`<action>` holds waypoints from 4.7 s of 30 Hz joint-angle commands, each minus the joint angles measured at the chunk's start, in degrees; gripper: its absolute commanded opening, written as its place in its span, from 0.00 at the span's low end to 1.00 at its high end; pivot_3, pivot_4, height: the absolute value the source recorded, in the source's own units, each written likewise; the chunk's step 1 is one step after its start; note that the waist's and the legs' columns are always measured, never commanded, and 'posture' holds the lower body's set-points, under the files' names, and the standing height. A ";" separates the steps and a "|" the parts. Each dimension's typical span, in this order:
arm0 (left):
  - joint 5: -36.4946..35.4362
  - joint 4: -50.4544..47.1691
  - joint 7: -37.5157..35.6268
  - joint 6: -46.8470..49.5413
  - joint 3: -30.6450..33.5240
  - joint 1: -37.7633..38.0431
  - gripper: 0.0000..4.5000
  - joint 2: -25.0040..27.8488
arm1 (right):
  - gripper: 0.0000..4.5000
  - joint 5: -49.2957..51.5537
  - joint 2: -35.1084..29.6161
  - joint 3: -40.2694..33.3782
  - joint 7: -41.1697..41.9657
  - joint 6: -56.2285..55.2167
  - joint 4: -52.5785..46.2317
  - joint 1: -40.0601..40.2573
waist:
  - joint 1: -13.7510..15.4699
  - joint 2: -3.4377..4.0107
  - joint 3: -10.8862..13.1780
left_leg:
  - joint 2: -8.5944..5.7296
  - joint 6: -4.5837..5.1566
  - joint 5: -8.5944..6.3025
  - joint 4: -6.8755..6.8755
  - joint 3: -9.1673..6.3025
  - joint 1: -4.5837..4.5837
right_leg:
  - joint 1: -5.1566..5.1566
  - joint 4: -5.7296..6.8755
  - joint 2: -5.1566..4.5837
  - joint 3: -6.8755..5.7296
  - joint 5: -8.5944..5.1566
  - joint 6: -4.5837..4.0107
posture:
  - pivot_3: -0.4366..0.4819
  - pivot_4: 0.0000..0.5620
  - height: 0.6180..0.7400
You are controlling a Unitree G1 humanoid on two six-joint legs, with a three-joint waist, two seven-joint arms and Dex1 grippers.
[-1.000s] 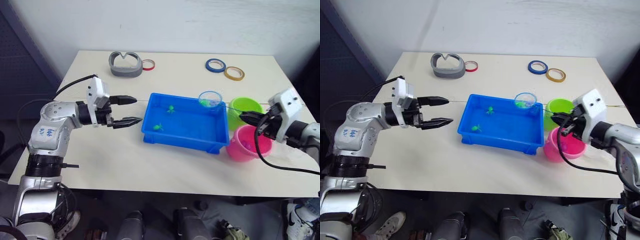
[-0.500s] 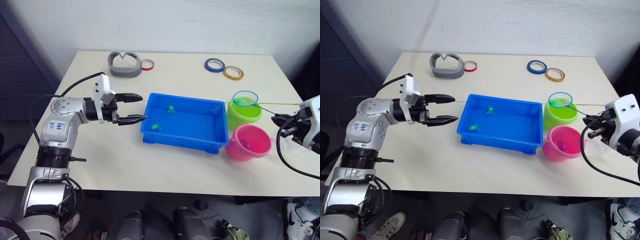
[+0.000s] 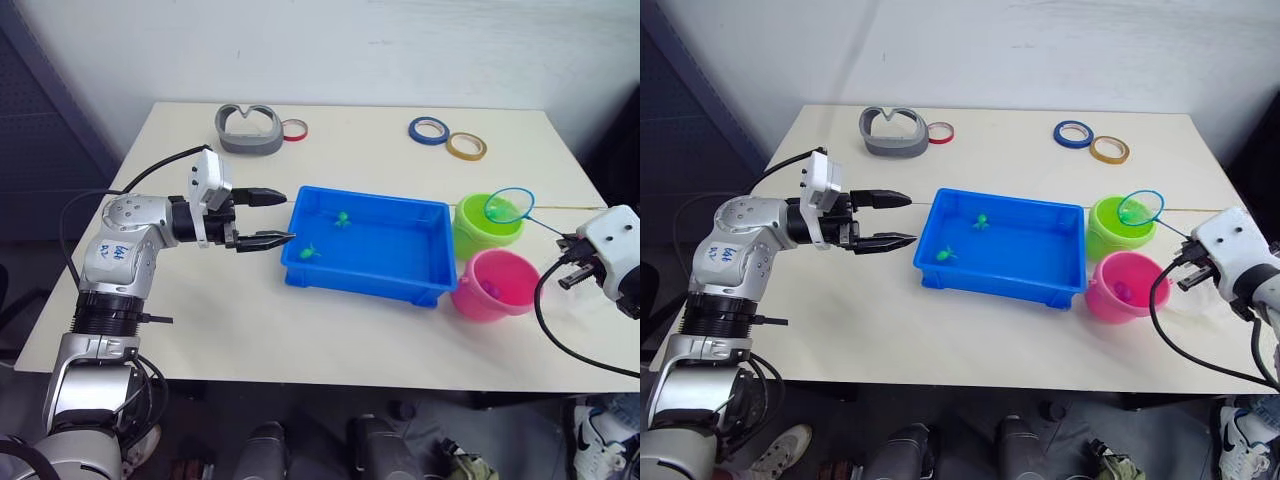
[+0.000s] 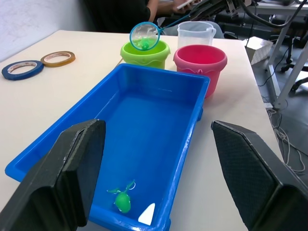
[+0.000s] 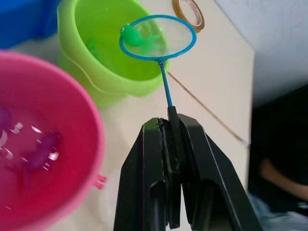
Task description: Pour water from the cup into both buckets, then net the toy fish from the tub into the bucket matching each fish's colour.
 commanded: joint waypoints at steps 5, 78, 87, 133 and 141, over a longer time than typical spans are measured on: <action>0.58 0.14 0.22 -2.03 0.36 -2.17 0.85 -1.54 | 0.00 -14.16 -3.98 3.23 -5.18 -13.33 -2.37 2.09 | 0.00 0.00 0.00 | 0.00 -0.01 0.00 0.01 0.00 0.01 | 0.00 0.01 0.03 -0.01 0.00 0.00 | 0.48 0.27 1.00; 1.70 -8.15 13.22 -0.53 9.52 13.01 0.85 7.14 | 0.00 9.96 27.13 25.95 -3.21 35.12 -3.92 -27.47 | -0.27 0.00 0.00 | 0.03 -0.04 0.00 -0.06 -0.08 -0.03 | -0.18 0.14 -0.07 -0.06 0.00 -0.01 | 0.48 0.27 1.00; 1.33 -10.05 14.18 0.45 10.32 13.86 0.85 7.38 | 0.00 8.50 31.41 25.04 -6.39 30.68 1.44 -31.02 | -0.28 0.00 0.00 | 0.02 -0.04 0.00 -0.09 -0.06 -0.06 | -0.25 0.16 -0.07 -0.08 0.00 -0.01 | 0.48 0.27 1.00; 1.05 -4.65 8.53 -0.79 7.42 6.58 0.85 5.22 | 0.00 23.16 21.95 12.16 -0.76 34.52 -17.30 -20.28 | -0.11 0.00 0.00 | 0.03 -0.04 -0.01 -0.12 -0.07 -0.21 | -0.35 0.10 -0.08 -0.08 0.00 -0.01 | 0.48 0.27 1.00; 1.52 0.70 5.51 -1.64 5.51 0.66 0.85 3.87 | 0.00 27.02 16.95 -0.54 -1.22 35.58 -17.85 -17.63 | 0.03 0.00 0.00 | 0.01 -0.04 -0.01 -0.07 -0.09 -0.32 | -0.38 0.06 -0.08 -0.11 0.00 -0.01 | 0.48 0.27 1.00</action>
